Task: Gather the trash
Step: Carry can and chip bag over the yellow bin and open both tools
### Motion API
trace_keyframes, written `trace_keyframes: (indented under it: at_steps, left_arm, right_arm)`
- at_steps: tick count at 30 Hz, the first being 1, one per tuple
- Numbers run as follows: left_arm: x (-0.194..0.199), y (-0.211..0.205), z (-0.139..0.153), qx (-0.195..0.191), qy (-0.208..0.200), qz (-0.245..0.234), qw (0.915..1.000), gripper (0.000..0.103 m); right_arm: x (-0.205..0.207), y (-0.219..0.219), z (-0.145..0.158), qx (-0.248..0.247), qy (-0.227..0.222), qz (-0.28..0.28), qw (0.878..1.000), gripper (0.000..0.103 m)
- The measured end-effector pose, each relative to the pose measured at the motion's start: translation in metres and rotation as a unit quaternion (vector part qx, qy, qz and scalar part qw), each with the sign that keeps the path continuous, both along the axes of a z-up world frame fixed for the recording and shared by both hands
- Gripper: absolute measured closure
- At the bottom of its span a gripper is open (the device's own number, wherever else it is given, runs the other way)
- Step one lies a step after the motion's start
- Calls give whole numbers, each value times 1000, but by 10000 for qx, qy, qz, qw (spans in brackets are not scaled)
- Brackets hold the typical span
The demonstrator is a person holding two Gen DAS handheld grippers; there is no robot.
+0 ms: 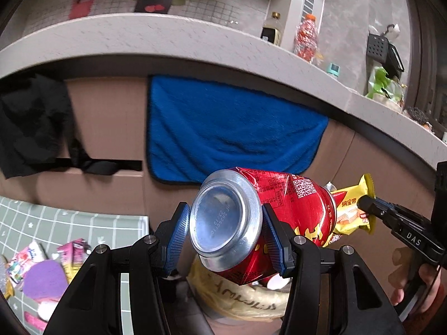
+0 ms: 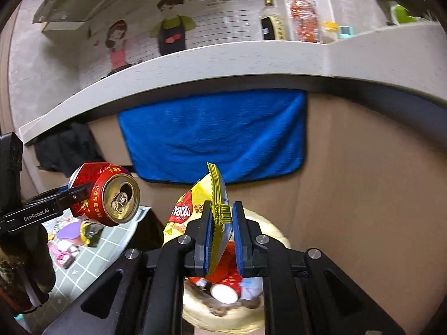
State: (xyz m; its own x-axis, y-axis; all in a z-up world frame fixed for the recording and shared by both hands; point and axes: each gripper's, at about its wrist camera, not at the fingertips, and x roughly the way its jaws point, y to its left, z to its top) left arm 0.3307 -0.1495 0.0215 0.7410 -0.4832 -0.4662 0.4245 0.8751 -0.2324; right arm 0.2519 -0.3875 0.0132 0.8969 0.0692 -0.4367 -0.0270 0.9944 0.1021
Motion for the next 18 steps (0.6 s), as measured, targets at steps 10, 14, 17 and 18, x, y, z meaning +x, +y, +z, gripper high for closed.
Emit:
trace_keyframes:
  at_steps: [10,14,17,18]
  left_arm:
    - [14,-22,-19,115,187,-136,9997,50]
    - [23,-31,-31,239,271,-194,9992,50]
    - [33,-38,-45,305,475,-221,9982,50]
    - [38,-40,-52,345,559,-220,9976,50]
  right_arm:
    - [-2,-18,-8,-43,24,-254,9997,90]
    - [3,-19,-14,-87,105,-303,9994,90]
    - [8,-18,-21,-176,178,-349,9991,90]
    - [11,-17,-25,-203,217,-354,9989,90]
